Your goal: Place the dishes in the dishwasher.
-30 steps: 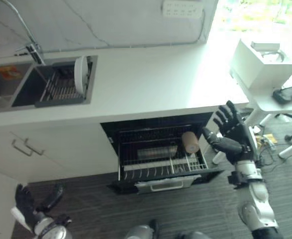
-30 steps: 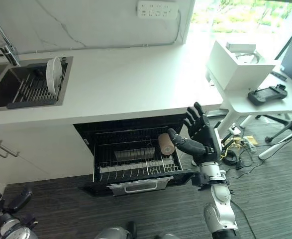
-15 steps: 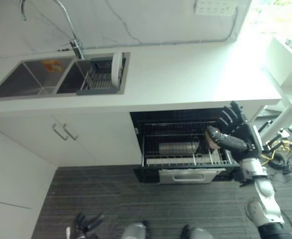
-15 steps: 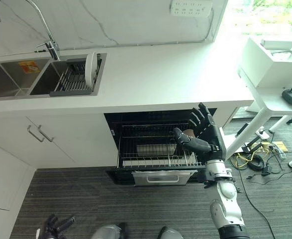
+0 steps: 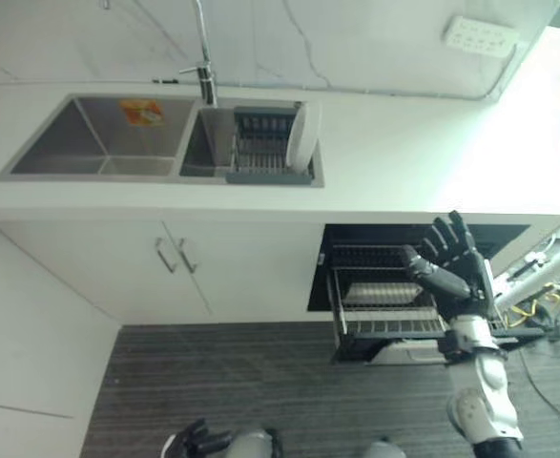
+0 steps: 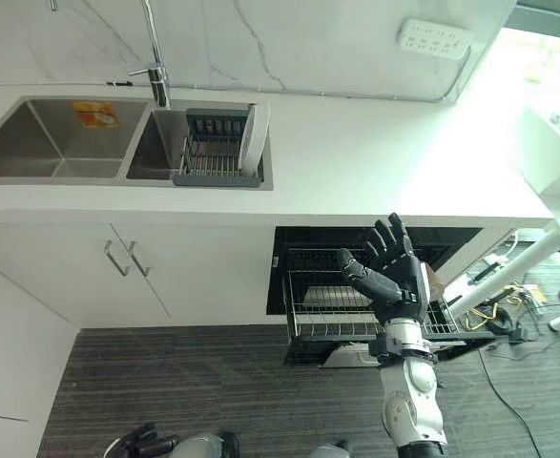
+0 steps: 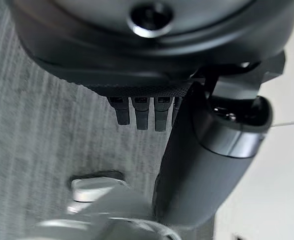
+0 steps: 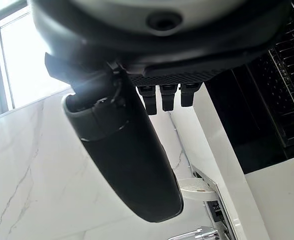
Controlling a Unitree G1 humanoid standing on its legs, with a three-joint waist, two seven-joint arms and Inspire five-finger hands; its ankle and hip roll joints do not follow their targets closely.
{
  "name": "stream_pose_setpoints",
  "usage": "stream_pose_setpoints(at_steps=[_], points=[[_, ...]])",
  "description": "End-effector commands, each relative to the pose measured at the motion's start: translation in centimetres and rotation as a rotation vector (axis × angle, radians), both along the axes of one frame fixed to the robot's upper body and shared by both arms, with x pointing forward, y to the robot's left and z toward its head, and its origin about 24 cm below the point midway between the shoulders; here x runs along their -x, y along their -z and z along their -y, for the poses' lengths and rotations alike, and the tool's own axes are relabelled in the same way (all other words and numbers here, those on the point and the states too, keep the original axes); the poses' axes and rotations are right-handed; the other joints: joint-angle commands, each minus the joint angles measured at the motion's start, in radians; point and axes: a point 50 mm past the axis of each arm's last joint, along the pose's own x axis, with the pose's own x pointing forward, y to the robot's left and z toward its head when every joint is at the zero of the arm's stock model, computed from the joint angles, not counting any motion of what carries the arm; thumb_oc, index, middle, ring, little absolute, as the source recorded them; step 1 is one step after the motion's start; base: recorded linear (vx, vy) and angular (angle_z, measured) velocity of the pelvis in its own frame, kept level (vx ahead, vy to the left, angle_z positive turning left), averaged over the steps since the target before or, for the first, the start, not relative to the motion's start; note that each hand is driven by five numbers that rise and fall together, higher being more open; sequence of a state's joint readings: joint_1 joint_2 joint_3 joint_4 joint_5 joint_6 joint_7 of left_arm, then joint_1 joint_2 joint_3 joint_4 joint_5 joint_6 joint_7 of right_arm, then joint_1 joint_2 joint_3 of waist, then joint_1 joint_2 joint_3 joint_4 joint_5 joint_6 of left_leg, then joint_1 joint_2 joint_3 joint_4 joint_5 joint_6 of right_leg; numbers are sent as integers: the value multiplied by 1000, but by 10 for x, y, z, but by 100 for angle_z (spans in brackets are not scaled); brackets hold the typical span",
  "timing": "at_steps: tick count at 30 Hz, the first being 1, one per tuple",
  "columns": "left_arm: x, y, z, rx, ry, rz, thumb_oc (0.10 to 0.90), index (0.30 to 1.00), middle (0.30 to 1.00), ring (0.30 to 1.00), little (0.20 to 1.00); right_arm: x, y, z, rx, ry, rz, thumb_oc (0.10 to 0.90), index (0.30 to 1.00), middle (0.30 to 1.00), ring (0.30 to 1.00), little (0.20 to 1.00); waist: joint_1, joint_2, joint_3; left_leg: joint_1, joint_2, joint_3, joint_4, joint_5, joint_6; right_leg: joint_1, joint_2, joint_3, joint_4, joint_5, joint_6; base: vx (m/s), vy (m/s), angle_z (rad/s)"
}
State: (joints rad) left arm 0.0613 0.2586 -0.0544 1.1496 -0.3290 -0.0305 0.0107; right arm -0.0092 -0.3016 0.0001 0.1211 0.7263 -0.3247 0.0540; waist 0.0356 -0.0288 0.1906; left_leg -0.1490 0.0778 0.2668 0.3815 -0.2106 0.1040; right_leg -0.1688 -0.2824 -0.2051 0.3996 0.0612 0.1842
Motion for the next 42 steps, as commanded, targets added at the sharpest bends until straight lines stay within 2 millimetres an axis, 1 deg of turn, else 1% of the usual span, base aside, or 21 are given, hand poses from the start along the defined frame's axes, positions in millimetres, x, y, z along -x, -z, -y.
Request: stream_pose_setpoints(at_steps=[1, 2, 3, 4, 5, 8, 9, 10, 13, 14, 16, 18, 21, 24, 25, 30, 32, 37, 39, 40, 42], points=[[12, 6, 16, 94, -3, -64, 800, 900, 900, 900, 900, -9, -88, 16, 163, 5, 386, 800, 900, 900, 900, 900, 7, 40, 4, 91, -26, -81, -81, -6, -70, 103, 157, -151, -85, -84, -43, 158, 24, -62], [14, 6, 16, 106, -29, -67, 800, 900, 900, 900, 900, -10, -91, 13, 168, -12, 391, 800, 900, 900, 900, 900, 12, 35, 7, 108, -33, -70, -81, -30, -76, 108, 148, -176, -99, -96, -34, 62, -9, -62], [14, 7, 17, 114, -48, -59, 800, 900, 900, 900, 900, -14, -95, 13, 178, -19, 402, 800, 900, 900, 900, 900, 15, 37, 16, 105, -33, -55, -81, -11, -75, 97, 152, -183, -100, -108, -59, 83, -88, -59], [13, 7, 16, 109, -64, -61, 800, 900, 900, 900, 900, -15, -99, 14, 172, -16, 405, 800, 900, 900, 900, 900, 9, 24, 23, 104, -53, -63, -81, -2, -84, 83, 174, -146, -100, -160, -81, 13, -128, -53], [14, 7, 16, 111, -68, -63, 800, 900, 900, 900, 900, -16, -98, 15, 171, -16, 406, 800, 900, 900, 900, 900, 16, 17, 22, 106, -56, -48, -81, 5, -90, 95, 167, -160, -100, -183, -92, 104, -137, -40], [15, 8, 21, 99, -29, -67, 800, 900, 900, 900, 900, -17, -100, 17, 173, -6, 420, 800, 900, 900, 900, 900, 20, -7, 18, 123, -73, -23, -81, 19, -96, 95, 149, -151, -100, -202, -108, 110, -139, 5], [14, 8, 23, 109, -75, -58, 800, 900, 900, 900, 900, -17, -102, 18, 174, -7, 426, 800, 900, 900, 900, 900, 24, -20, 21, 134, -87, -17, -81, 38, -100, 98, 136, -147, -100, -206, -115, 101, -213, 11], [15, 9, 24, 143, -161, -45, 800, 900, 900, 900, 900, -18, -104, 15, 194, -5, 434, 800, 900, 900, 900, 900, 29, -26, 29, 104, -82, -21, -6, 73, -119, 105, 131, -145, -100, -213, -128, 64, -168, 18], [14, 8, 23, 137, -178, -30, 800, 900, 900, 900, 900, -19, -106, 12, 205, -8, 442, 800, 900, 900, 900, 900, 30, -22, 31, 88, -67, -32, -9, 85, -125, 108, 133, -132, -100, -217, -127, 46, -28, 0], [14, 8, 22, 128, -170, -25, 800, 900, 900, 900, 900, -19, -106, 9, 221, -11, 449, 800, 900, 900, 900, 900, 30, -15, 30, 92, -57, -33, -71, 110, -133, 110, 138, -122, -100, -224, -122, 49, 78, 7], [13, 8, 23, 123, -175, -18, 800, 900, 900, 900, 900, -19, -107, 6, 229, -19, 456, 800, 900, 900, 900, 900, 28, 1, 29, 46, -13, -36, -81, 133, -154, 111, 151, -117, -100, -235, -119, 48, 111, 10], [15, 9, 23, 114, -178, -12, 800, 900, 900, 900, 900, -20, -108, 1, 240, -43, 470, 800, 900, 900, 900, 900, 39, 33, 25, -69, 89, -91, -81, 211, -213, 122, 167, -103, -100, -264, -113, 121, 198, -2], [16, 9, 22, 103, -178, -15, 800, 900, 900, 900, 900, -20, -110, -1, 252, -68, 487, 800, 900, 900, 900, 900, 45, 46, 24, -115, 143, -113, -81, 240, -233, 132, 158, -104, -100, -272, -108, 157, 161, -25], [21, 10, 19, 95, -159, -43, 800, 900, 900, 900, 900, -19, -113, -7, 251, -98, 495, 800, 900, 900, 900, 900, 51, 56, 27, -128, 152, -139, -81, 262, -235, 153, 156, -96, -100, -278, -110, 252, 227, -33], [23, 10, 19, 95, -151, -49, 800, 900, 900, 900, 900, -19, -114, -7, 248, -105, 495, 800, 900, 900, 900, 900, 51, 51, 30, -110, 141, -134, -81, 231, -225, 166, 148, -97, -100, -281, -106, 291, 302, -25], [21, 10, 21, 78, -129, -59, 800, 900, 900, 900, 900, -17, -110, -15, 240, -109, 481, 800, 900, 900, 900, 900, 51, 57, 12, -69, 103, -139, -81, 176, -196, 190, 134, -96, -100, -273, -103, 277, 270, -27], [18, 9, 18, 44, -59, -79, 800, 900, 900, 900, 900, -14, -109, -14, 228, -74, 485, 800, 900, 900, 900, 900, 45, 55, 8, -29, 83, -122, -81, 139, -170, 208, 116, -103, -100, -266, -94, 334, 255, 10], [21, 10, 18, 12, -32, -108, 800, 900, 900, 900, 900, -8, -120, -16, 198, -11, 572, 800, 900, 900, 900, 900, 55, 58, -3, -4, 46, -121, -81, 95, -122, 220, 100, -98, -100, -249, -78, 219, 165, 0], [26, 11, 16, -14, 15, -126, 800, 900, 900, 900, 900, -7, -126, -17, 158, -1, 619, 800, 900, 900, 900, 900, 67, 55, -4, 12, 38, -92, -81, 79, -106, 214, 67, -126, -100, -204, -55, 143, 126, -33], [28, 10, 15, -31, 50, -128, 800, 900, 900, 900, 900, -9, -131, -21, 139, -19, 638, 800, 900, 900, 900, 900, 78, 55, -2, 38, 40, -71, -81, 51, -112, 209, 35, -157, -100, -179, -36, 149, 101, -63], [29, 10, 15, -36, 66, -124, 800, 900, 900, 900, 900, -14, -137, -29, 117, -47, 649, 800, 900, 900, 900, 900, 98, 62, 4, 50, 55, -43, -81, 43, -117, 197, -1, -211, -100, -161, -31, 51, 50, -111]])
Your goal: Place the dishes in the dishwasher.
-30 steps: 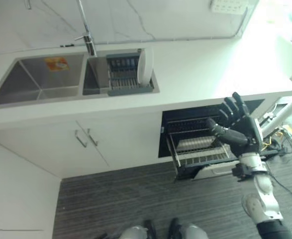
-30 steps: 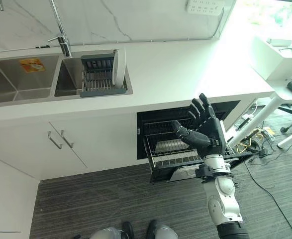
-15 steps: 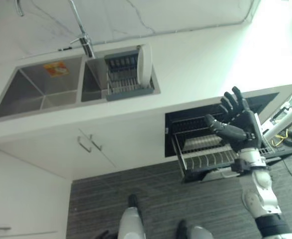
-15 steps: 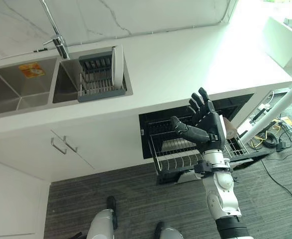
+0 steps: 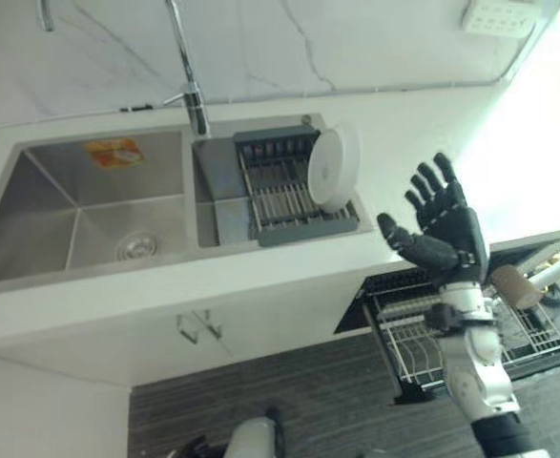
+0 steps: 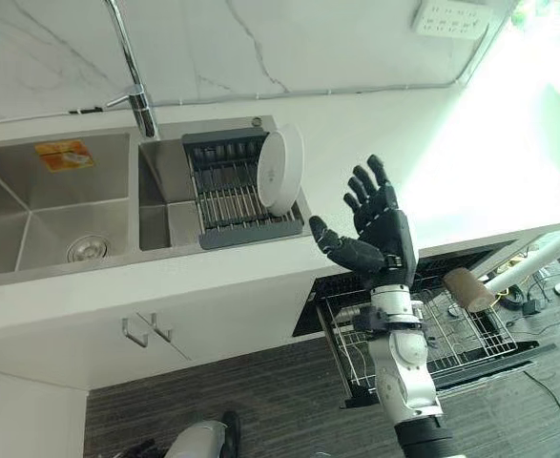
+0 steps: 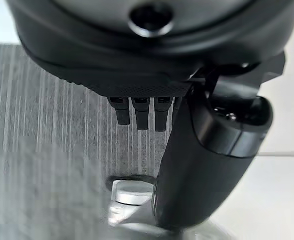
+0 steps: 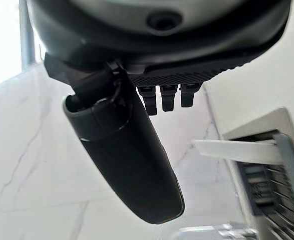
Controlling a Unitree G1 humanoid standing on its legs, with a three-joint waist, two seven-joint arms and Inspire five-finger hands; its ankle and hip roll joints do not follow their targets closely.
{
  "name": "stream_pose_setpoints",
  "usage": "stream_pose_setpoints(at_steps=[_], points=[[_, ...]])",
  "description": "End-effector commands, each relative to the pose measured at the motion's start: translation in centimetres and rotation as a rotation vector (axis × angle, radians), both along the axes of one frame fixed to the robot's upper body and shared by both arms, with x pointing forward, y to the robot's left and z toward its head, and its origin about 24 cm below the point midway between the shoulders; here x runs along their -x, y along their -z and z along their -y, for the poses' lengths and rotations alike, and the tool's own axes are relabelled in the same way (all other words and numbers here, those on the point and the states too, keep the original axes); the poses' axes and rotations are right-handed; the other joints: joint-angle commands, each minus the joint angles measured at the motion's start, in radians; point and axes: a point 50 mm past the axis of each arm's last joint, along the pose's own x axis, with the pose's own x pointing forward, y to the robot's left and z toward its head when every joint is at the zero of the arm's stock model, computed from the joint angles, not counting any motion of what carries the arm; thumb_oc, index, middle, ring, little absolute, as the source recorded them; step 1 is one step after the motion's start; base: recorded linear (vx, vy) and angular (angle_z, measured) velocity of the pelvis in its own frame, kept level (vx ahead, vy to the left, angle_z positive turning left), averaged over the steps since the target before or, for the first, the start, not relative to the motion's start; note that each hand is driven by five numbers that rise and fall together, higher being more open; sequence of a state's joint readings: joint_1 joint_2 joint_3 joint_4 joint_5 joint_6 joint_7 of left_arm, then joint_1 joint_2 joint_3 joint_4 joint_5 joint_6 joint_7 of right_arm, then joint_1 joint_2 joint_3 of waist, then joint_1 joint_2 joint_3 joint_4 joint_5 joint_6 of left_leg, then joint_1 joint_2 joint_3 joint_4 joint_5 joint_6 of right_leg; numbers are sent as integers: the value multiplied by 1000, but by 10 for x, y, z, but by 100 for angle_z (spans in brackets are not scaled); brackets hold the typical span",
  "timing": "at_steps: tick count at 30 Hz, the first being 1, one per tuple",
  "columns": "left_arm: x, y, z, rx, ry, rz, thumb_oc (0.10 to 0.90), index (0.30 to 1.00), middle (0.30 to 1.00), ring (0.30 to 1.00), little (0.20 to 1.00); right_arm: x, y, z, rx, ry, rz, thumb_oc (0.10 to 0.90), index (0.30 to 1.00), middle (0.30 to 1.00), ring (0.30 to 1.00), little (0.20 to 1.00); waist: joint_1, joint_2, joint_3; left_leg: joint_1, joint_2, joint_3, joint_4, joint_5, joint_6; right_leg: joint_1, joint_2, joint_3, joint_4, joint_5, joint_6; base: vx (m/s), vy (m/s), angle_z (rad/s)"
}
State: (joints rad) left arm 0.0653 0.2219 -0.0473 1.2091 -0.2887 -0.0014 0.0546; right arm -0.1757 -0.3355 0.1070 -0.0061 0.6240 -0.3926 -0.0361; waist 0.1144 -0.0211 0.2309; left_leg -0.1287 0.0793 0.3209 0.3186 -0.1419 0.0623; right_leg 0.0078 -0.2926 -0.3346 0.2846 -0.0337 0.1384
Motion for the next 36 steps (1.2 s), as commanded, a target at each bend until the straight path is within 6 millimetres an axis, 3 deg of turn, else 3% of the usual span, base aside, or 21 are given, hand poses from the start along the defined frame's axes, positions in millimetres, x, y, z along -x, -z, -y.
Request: stream_pose_setpoints(at_steps=[1, 4, 8, 12, 17, 24, 36], points=[[10, 1, 4, -17, 72, -15, 800, 900, 900, 900, 900, 6, -72, 4, -12, 2, 365, 800, 900, 900, 900, 900, 28, 61, -30, 26, 64, -80, -19, -15, -66, 6, -9, -108, 15, -29, 9, 40, 20, -98], [1, 0, 3, -26, 120, -3, 800, 900, 900, 900, 900, -4, -85, -3, -19, 31, 369, 800, 900, 900, 900, 900, 46, 56, -29, 17, 68, -82, -19, -25, -82, -3, -8, -105, 15, -101, 15, 50, -41, -29], [-14, -2, 9, -47, 249, 27, 800, 900, 900, 900, 900, -13, -111, -7, -38, 136, 432, 800, 900, 900, 900, 900, 72, 53, -6, -21, 90, -85, -19, -4, -103, -37, -18, -124, 15, -100, 22, -41, -84, 0], [-11, -1, 15, -66, 283, 31, 800, 900, 900, 900, 900, -20, -126, -1, -67, 172, 453, 800, 900, 900, 900, 900, 89, 52, 3, -34, 97, -105, -19, 3, -121, -46, -11, -125, 15, -111, 26, 19, -56, 11], [-4, -1, 12, -84, 356, 8, 800, 900, 900, 900, 900, -32, -131, -5, -72, 68, 390, 800, 900, 900, 900, 900, 102, 63, 7, -31, 87, -145, -19, 10, -133, -40, -8, -123, 15, -116, 18, 101, 12, 5], [-17, -3, 14, -88, 461, 27, 800, 900, 900, 900, 900, -48, -138, -14, -28, 18, 343, 800, 900, 900, 900, 900, 111, 84, 26, -48, 69, -170, -19, 36, -124, -55, -18, -134, 15, -84, 5, 9, 47, 7], [-17, -5, 13, -87, 491, 36, 800, 900, 900, 900, 900, -71, -150, 4, -53, 120, 283, 800, 900, 900, 900, 900, 145, 114, 50, -34, 33, -200, -19, 7, -121, -27, -49, -139, 15, -94, 23, 50, 45, 12]])
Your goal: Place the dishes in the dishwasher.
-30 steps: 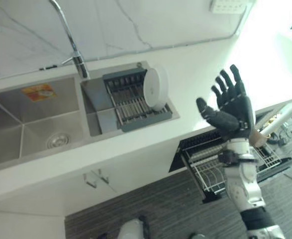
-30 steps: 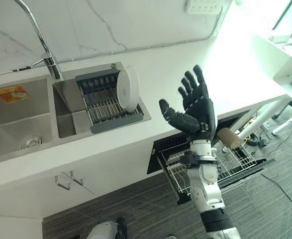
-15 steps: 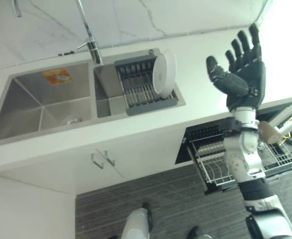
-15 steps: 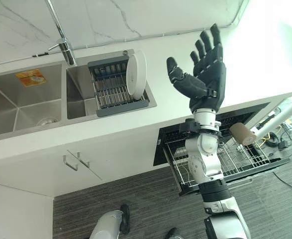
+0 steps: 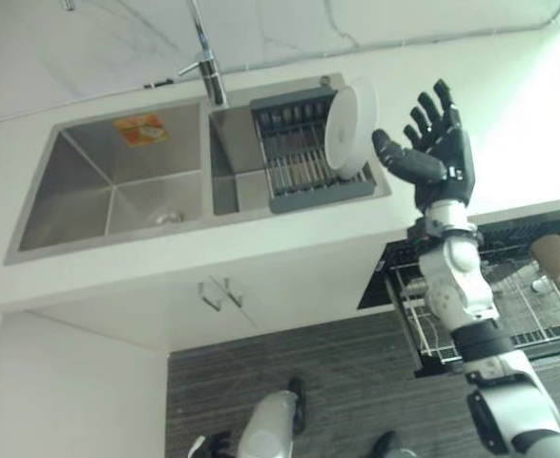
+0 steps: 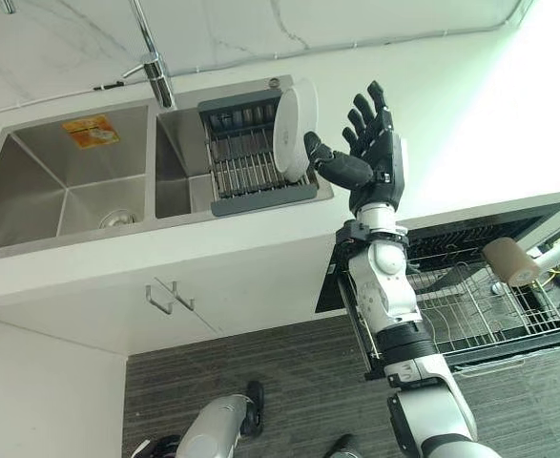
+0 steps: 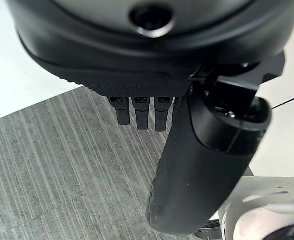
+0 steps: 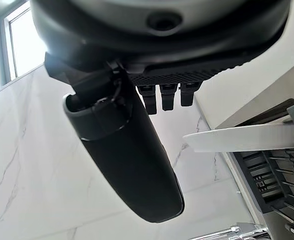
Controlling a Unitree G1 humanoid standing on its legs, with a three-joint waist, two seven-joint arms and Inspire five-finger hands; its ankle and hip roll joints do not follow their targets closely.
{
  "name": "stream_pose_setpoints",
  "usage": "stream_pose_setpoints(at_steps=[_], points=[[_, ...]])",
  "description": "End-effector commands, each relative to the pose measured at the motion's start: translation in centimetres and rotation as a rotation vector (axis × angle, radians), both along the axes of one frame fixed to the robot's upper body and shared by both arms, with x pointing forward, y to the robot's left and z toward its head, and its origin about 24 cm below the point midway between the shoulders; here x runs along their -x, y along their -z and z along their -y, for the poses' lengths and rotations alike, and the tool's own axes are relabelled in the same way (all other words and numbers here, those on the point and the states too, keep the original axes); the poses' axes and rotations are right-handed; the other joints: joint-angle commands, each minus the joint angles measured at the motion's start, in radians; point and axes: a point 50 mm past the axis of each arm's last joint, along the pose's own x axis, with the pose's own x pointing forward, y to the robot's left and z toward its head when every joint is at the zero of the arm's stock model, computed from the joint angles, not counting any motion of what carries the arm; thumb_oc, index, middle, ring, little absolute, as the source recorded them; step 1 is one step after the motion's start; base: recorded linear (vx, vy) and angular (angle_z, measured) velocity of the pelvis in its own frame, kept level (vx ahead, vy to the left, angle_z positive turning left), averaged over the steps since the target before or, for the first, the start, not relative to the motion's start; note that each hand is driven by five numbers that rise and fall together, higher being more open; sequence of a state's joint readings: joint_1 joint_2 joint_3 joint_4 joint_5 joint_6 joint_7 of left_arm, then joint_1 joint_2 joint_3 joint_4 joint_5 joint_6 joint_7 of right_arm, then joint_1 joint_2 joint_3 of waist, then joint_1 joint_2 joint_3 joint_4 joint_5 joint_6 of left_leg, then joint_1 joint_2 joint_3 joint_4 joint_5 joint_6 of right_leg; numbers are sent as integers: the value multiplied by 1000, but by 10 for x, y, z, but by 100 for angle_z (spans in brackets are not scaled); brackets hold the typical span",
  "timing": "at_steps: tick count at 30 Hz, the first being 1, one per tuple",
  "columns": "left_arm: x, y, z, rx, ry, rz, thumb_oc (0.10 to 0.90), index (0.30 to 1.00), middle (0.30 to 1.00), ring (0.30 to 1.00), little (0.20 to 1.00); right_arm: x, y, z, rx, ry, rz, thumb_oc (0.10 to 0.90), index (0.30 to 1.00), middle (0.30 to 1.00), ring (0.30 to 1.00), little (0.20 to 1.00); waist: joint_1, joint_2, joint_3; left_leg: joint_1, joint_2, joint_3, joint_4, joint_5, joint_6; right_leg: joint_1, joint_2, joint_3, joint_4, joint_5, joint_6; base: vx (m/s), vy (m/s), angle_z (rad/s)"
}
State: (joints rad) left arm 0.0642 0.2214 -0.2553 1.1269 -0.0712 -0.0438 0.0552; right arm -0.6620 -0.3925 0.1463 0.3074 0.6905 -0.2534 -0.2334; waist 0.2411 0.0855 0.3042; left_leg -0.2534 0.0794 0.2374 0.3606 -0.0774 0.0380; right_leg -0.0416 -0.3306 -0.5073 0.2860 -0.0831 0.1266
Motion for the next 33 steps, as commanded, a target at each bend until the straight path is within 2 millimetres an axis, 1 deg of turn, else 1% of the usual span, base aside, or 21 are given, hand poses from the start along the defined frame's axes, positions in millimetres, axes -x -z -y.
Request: stream_pose_setpoints(at_steps=[1, 3, 6, 11, 17, 21, 25, 29, 30, 33], points=[[4, -3, -12, -41, 60, 1, 800, 900, 900, 900, 900, 6, -82, 13, -7, 35, 312, 800, 900, 900, 900, 900, 21, 9, -22, 89, 31, -117, -61, -58, -96, 23, -12, 32, 14, -44, 35, -2, 39, 7], [4, -3, -13, -40, 60, 3, 800, 900, 900, 900, 900, 3, -83, 15, -6, 51, 304, 800, 900, 900, 900, 900, 27, 14, -18, 88, 25, -118, -61, -59, -93, 27, -19, 26, 14, -41, 35, 7, 54, 18], [3, -5, -17, -45, 71, 8, 800, 900, 900, 900, 900, -1, -84, 25, -7, 88, 288, 800, 900, 900, 900, 900, 40, 19, -17, 86, 17, -117, -61, -61, -87, 37, -31, 14, 14, -36, 35, 14, 51, 17], [0, -7, -22, -56, 97, 24, 800, 900, 900, 900, 900, -6, -88, 35, -11, 120, 275, 800, 900, 900, 900, 900, 49, 24, -12, 83, 12, -114, -61, -59, -82, 42, -40, 6, 14, -31, 33, 0, 31, 10], [-6, -10, -24, -79, 138, 49, 800, 900, 900, 900, 900, -10, -91, 39, -11, 127, 264, 800, 900, 900, 900, 900, 57, 28, -7, 80, 5, -119, -61, -58, -77, 45, -45, 4, 14, -28, 33, 5, 23, 9], [-5, -11, -27, -81, 135, 51, 800, 900, 900, 900, 900, -12, -90, 41, -9, 134, 242, 800, 900, 900, 900, 900, 62, 31, -4, 77, 1, -123, -61, -58, -75, 47, -50, 2, 14, -26, 34, 6, 11, 2], [-6, -12, -27, -84, 140, 56, 800, 900, 900, 900, 900, -16, -88, 47, 2, 153, 215, 800, 900, 900, 900, 900, 67, 33, 0, 74, -2, -125, -61, -56, -73, 48, -54, 1, 14, -22, 34, 11, 19, 6], [-8, -13, -30, -84, 139, 61, 800, 900, 900, 900, 900, -18, -91, 52, 19, 162, 197, 800, 900, 900, 900, 900, 72, 36, 4, 70, -6, -129, -61, -53, -71, 46, -58, 0, 14, -17, 35, 4, 15, 4], [-9, -13, -31, -83, 137, 64, 800, 900, 900, 900, 900, -20, -94, 53, 14, 127, 202, 800, 900, 900, 900, 900, 76, 36, 10, 67, -8, -132, -61, -51, -71, 44, -60, 0, 14, -15, 36, 5, 17, 5], [-9, -14, -32, -83, 138, 64, 800, 900, 900, 900, 900, -21, -96, 54, 26, 122, 198, 800, 900, 900, 900, 900, 80, 37, 11, 64, -11, -138, -61, -51, -70, 44, -61, -1, 14, -15, 37, 6, 12, 7]])
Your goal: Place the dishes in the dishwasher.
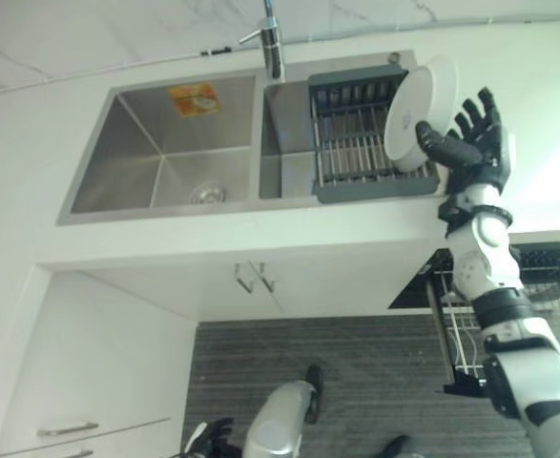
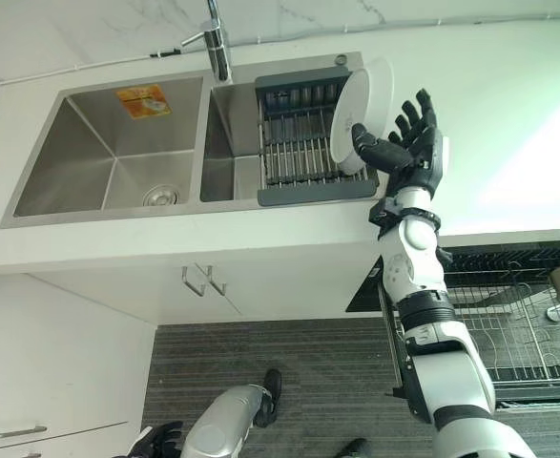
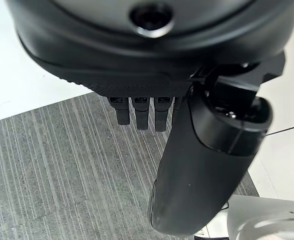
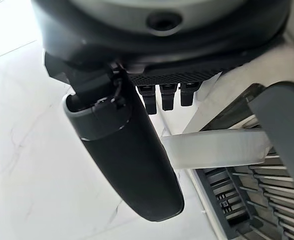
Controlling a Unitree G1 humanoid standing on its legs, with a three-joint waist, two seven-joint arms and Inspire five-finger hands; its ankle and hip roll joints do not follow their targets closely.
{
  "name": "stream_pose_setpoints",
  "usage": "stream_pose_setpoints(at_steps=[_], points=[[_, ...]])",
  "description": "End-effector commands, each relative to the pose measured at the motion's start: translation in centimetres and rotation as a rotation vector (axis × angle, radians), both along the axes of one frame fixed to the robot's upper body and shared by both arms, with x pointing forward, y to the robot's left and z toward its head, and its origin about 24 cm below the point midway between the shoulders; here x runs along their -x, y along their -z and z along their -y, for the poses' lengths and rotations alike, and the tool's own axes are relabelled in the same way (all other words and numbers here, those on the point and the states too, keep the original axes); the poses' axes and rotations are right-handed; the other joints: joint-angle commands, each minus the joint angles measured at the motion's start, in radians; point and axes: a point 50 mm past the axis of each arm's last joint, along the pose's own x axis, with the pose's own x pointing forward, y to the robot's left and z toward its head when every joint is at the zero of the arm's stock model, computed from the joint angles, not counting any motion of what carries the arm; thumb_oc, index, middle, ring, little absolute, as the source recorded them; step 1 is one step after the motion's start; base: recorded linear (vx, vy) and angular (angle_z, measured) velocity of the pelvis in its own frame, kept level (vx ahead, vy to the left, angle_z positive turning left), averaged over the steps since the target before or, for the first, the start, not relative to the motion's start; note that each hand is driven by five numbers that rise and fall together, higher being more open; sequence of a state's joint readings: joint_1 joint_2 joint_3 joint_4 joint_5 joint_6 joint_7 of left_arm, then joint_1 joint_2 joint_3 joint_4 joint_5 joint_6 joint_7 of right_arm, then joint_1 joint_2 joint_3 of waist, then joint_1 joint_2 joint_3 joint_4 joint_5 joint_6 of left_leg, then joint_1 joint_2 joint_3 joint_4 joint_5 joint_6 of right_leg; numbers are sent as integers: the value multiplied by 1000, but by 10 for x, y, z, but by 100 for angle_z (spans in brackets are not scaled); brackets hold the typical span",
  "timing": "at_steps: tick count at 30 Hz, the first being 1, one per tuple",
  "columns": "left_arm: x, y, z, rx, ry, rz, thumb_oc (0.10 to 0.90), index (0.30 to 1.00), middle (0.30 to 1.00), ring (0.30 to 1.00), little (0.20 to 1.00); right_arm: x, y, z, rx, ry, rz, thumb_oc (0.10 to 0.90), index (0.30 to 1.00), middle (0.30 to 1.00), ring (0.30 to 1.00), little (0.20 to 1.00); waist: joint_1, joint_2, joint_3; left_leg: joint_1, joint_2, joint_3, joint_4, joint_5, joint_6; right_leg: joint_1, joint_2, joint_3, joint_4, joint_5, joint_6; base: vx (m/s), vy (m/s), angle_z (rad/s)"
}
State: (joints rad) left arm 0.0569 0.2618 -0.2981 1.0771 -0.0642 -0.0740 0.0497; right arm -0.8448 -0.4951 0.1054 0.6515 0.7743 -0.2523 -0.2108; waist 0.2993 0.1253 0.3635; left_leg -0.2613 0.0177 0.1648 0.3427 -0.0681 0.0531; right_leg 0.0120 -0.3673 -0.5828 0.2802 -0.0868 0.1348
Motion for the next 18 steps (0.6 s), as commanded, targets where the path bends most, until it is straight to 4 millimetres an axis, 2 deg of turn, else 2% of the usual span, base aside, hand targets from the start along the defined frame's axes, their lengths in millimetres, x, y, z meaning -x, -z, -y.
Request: stream_pose_setpoints(at_steps=[1, 5, 6, 7, 9, 15, 18], points=[[5, -7, -27, -68, 63, -4, 800, 900, 900, 900, 900, 7, -85, 1, 82, -38, 288, 800, 900, 900, 900, 900, 23, -2, -47, 71, 50, -67, -43, -60, -85, -9, -25, 74, 20, -11, 29, 10, 9, 6], [5, -7, -29, -61, 51, -7, 800, 900, 900, 900, 900, 5, -86, 4, 100, -24, 263, 800, 900, 900, 900, 900, 32, -1, -43, 65, 46, -75, -43, -57, -84, -10, -27, 72, 20, -10, 30, 3, 11, 6], [4, -8, -30, -62, 57, -3, 800, 900, 900, 900, 900, 4, -87, 5, 116, -19, 256, 557, 535, 535, 535, 535, 34, 0, -42, 64, 45, -77, -43, -55, -84, -10, -28, 70, 20, -8, 31, -7, 8, 8], [4, -8, -30, -63, 58, -3, 800, 900, 900, 900, 900, 4, -87, 5, 123, -17, 253, 540, 509, 509, 509, 509, 35, 0, -42, 63, 44, -77, -43, -55, -84, -10, -28, 70, 20, -8, 31, -8, 8, 8], [4, -9, -30, -64, 62, -1, 800, 900, 900, 900, 900, 3, -88, 6, 147, -10, 245, 400, 300, 300, 300, 300, 37, 0, -40, 62, 43, -79, -43, -54, -84, -11, -29, 69, 20, -6, 32, -13, 8, 8], [2, -9, -31, -70, 66, 1, 800, 900, 900, 900, 900, 2, -87, 9, 176, 15, 223, 400, 300, 300, 300, 300, 40, -3, -39, 63, 44, -79, -43, -54, -83, -7, -30, 62, 20, -4, 32, -6, 1, 3], [1, -10, -31, -72, 67, 2, 800, 900, 900, 900, 900, 2, -87, 13, 219, 91, 204, 400, 300, 300, 300, 300, 39, -5, -42, 64, 45, -78, -43, -56, -83, -6, -28, 62, 20, -4, 32, -42, -14, 6]])
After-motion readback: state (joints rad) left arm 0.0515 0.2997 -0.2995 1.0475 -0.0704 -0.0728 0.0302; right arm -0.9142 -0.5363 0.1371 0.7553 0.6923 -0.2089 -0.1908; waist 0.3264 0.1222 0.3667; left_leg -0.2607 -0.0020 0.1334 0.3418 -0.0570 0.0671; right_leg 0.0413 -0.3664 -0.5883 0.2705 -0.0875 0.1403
